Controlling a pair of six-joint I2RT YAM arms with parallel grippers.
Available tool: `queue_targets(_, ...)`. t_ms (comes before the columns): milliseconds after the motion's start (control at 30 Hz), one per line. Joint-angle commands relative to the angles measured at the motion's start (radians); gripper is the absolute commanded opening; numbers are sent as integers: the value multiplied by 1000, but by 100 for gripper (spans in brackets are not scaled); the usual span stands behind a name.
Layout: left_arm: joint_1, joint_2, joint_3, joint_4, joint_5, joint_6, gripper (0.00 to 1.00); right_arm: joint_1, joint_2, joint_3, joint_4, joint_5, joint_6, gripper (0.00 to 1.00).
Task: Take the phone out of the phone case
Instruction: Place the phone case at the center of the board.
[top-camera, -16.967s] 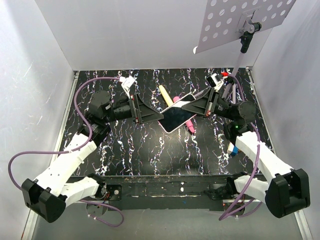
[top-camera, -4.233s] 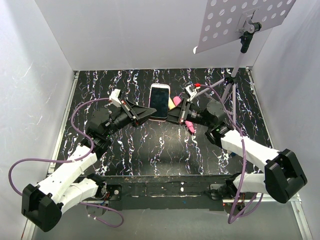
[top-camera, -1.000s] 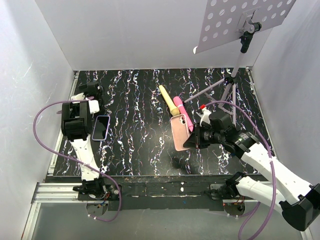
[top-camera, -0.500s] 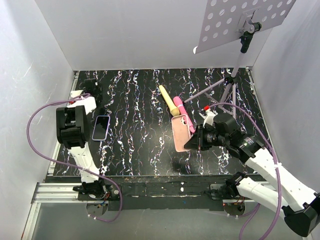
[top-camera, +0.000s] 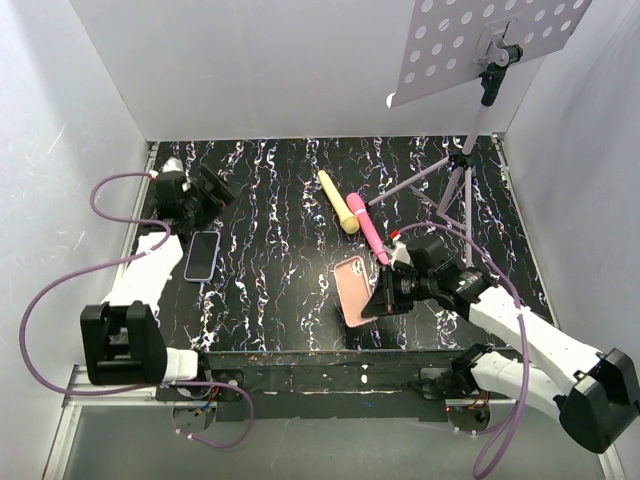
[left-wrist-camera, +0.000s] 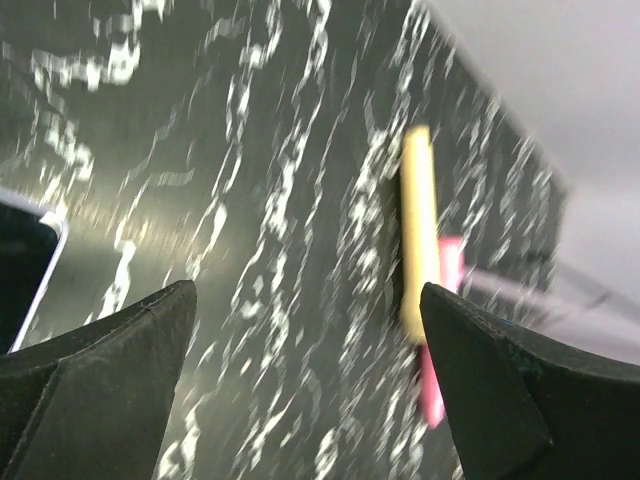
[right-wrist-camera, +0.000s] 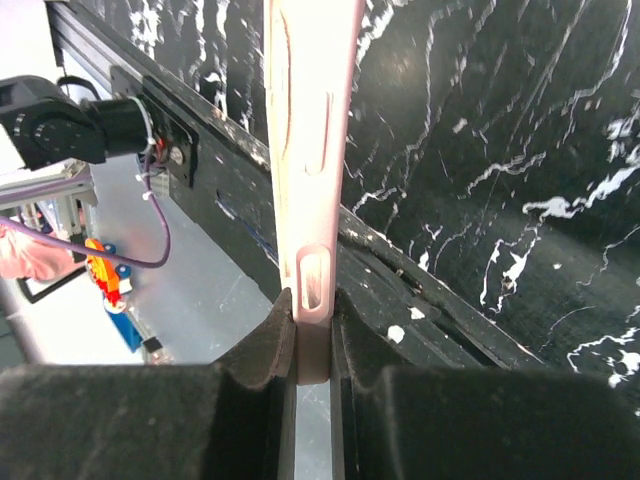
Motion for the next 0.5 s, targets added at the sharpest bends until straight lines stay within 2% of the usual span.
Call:
queue_targets(0, -38, -124, -111, -229, 131, 289, 96, -4, 29, -138, 209, -106, 109, 1)
queue_targets(100, -38, -172, -127, -306, 126, 361, 96, -1, 52, -242, 379, -134, 223, 1)
queue_targets(233, -40, -179, -110, -361, 117, 407, 96, 4, 20, -359, 505, -63, 312, 1)
queue_targets(367, -40, -181, -118, -342, 106, 364, 96, 4, -11, -434, 563, 30, 337, 5)
queue_targets(467, -40, -201, -139, -311, 108, 315, 96, 6, 49, -464, 623, 12, 372, 6)
